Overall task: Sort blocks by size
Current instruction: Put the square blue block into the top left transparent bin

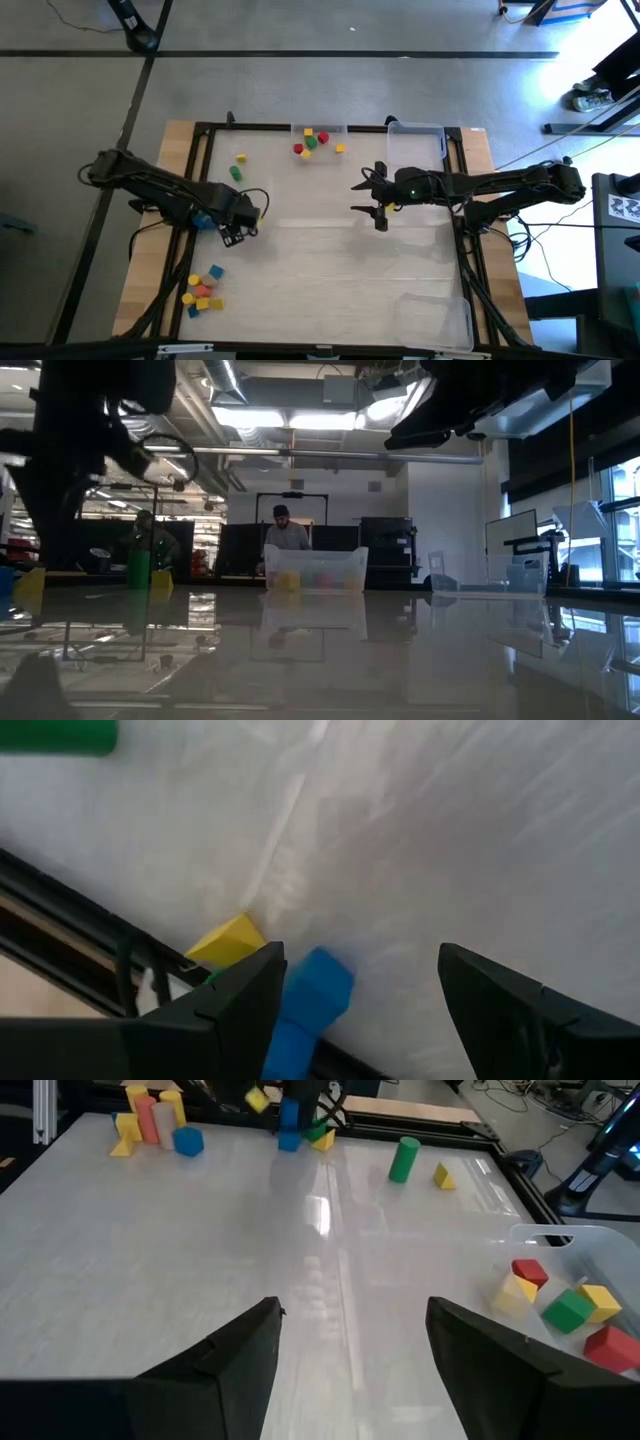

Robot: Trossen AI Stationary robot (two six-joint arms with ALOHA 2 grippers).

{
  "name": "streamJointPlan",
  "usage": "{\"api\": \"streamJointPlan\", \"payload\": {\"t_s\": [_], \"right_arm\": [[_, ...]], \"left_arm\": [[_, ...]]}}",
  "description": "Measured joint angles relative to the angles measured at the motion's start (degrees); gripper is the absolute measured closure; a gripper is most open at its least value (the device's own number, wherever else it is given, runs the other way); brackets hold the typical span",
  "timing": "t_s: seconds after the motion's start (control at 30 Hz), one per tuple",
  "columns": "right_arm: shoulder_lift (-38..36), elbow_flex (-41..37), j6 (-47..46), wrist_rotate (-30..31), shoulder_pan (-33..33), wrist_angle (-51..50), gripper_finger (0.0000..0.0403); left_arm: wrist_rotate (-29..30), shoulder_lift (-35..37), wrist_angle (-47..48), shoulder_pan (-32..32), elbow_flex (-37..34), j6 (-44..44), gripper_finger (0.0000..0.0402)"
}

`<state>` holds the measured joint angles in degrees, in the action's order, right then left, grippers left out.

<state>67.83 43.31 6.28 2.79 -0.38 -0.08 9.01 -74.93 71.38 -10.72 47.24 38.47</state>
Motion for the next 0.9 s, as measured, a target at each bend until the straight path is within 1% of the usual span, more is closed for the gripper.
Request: {"api": "streamJointPlan", "payload": {"t_s": [0.1,0.23,0.43,0.7,0.9], "right_arm": [[0.0,0.0,0.0,0.0,0.0,0.0,0.0152],[0.0,0.0,0.0,0.0,0.0,0.0,0.0152],[0.0,0.0,0.0,0.0,0.0,0.0,0.0152],[0.0,0.0,0.0,-0.3,0.0,0.0,0.0152],[0.0,0.0,0.0,-0.3,0.0,0.0,0.0152]], "left_arm": [[0.0,-3.8,0.3,0.0,0.0,-3.9,0.0149],[-0.3,-8.8,3.0,0.0,0.0,-9.0,0.0149],[-3.3,-14.8,3.5,1.5,0.0,-15.7,0.0149],[-3.8,-20.8,3.6,4.7,-0.1,-22.0,0.0149],[-5.0,-23.8,2.7,6.3,-3.4,-25.1,0.0149]]}}
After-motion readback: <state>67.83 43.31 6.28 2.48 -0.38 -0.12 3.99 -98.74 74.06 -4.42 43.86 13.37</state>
